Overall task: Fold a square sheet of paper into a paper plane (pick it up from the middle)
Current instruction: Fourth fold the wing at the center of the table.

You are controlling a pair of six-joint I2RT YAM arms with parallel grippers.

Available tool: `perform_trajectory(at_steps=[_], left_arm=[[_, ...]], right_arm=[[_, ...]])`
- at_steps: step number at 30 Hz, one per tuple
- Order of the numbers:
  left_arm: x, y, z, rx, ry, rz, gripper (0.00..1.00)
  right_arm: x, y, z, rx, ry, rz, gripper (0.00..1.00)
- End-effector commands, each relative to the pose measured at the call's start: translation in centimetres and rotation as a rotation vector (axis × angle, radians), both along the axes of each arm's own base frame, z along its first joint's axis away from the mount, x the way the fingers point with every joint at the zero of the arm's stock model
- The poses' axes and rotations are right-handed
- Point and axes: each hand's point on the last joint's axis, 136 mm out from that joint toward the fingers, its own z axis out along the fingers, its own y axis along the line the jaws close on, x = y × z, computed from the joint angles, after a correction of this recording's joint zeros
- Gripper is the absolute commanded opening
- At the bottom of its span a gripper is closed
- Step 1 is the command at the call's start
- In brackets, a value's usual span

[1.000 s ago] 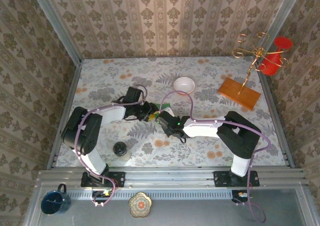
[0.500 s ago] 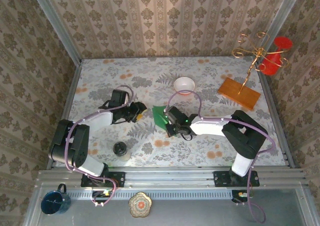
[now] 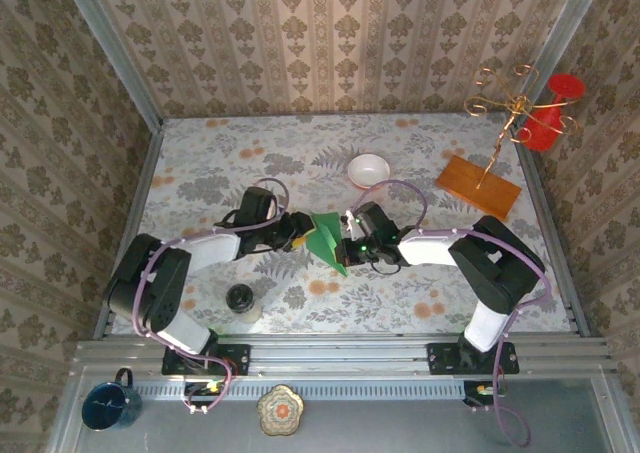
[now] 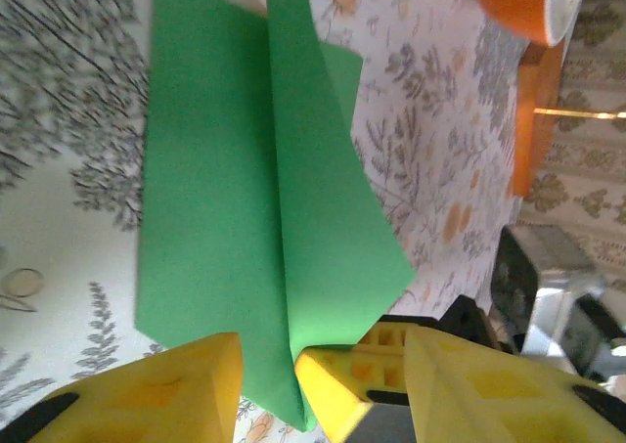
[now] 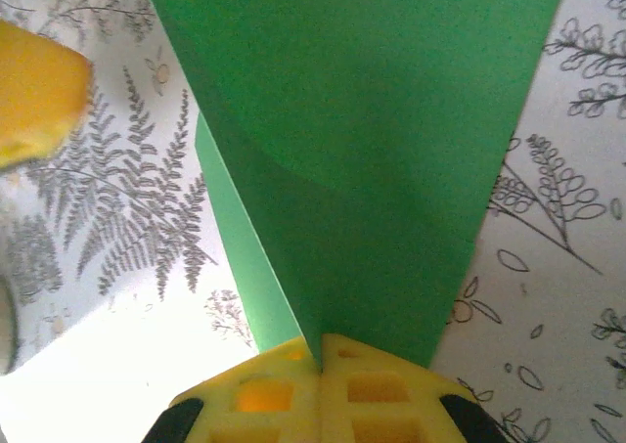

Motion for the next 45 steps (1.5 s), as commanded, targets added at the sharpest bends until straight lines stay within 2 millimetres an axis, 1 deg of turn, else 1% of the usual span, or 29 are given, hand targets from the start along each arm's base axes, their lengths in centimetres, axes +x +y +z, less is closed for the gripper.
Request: perform_trajectory(at_steps=[1,6,17,24,29,34,38,40,45], left_arm=[[0.3,-1.5,0.2,-0.027,-0.021,-0.043,0.49],[0.1,-2.7,-0.5,-0.004,-0.020,-0.095,0.50],[-0.5,-2.8,-2.0,0.126,-0.022,-0.171,0.51],[0.1,-3.3,-2.3,0.164,-0.027,-0.197,0.53],[0.1,-3.7,-3.2,0.197,-0.011,-0.217,0.55],[-0.6,-2.3,-5.0,0.315,0.064,-0.208,0.55],[-1.4,-1.0,-6.5,0.423,0.131,-0.212,0.55],[-1.9,-0.8,-7.0,0.465,0.153,-0.224,0.56],[-2.8,-0.4,-8.3,0.535,0.209,-0.239,0.58]], right_arm=[[-0.4,0.6,0.2,0.101,0.054,0.010,0.07],[-0.4,0.2,-0.1,0.141,0.080,-0.004,0.07],[-0.4,-0.5,-0.7,0.173,0.111,-0.033,0.08],[-0.3,-0.6,-0.8,0.174,0.110,-0.037,0.07],[-0.2,-0.6,-0.7,0.176,0.110,-0.042,0.08],[-0.3,-0.8,-0.8,0.170,0.112,-0.052,0.11],[-0.4,-1.2,-0.6,0.158,0.119,-0.071,0.19],[-0.3,-1.4,0.0,0.163,0.105,-0.086,0.21],[-0.3,-2.5,0.5,0.132,0.077,-0.126,0.27]])
